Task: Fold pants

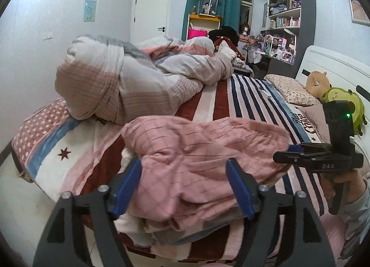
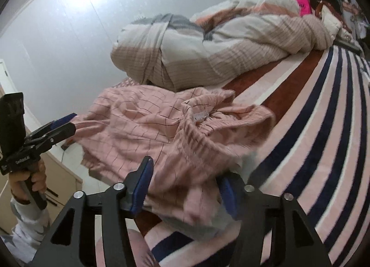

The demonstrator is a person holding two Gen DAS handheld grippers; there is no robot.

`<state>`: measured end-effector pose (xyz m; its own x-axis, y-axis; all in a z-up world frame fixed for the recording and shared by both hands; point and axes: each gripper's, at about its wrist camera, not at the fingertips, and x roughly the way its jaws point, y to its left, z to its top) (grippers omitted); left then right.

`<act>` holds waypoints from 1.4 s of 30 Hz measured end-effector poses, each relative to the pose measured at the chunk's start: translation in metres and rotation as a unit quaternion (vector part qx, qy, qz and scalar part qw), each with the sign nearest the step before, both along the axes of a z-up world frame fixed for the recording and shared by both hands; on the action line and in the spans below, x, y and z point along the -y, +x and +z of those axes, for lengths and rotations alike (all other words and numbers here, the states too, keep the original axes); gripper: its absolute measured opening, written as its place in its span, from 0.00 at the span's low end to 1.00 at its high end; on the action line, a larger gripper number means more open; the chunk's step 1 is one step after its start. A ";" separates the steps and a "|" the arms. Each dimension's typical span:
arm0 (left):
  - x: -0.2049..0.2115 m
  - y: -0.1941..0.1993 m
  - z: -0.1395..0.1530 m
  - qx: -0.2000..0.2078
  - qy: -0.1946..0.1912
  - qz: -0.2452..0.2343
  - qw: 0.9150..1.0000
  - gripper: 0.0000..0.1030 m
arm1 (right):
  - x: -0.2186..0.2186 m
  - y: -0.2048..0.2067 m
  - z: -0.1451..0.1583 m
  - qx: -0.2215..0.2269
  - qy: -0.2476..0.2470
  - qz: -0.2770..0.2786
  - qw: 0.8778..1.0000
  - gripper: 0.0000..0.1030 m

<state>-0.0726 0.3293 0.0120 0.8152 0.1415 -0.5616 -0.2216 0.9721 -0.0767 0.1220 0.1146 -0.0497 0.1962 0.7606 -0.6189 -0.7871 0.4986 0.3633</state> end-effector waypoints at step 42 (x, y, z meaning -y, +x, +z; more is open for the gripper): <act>0.272 0.035 -0.014 0.164 0.030 -0.149 0.975 0.98 | 0.264 -0.137 0.009 0.257 -0.020 -0.336 0.906 0.99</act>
<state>-0.0375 0.0574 -0.0015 0.9595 -0.1044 -0.2616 0.0981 0.9945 -0.0373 -0.0153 -0.1491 -0.0406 0.8760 0.3427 -0.3395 -0.3621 0.9321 0.0065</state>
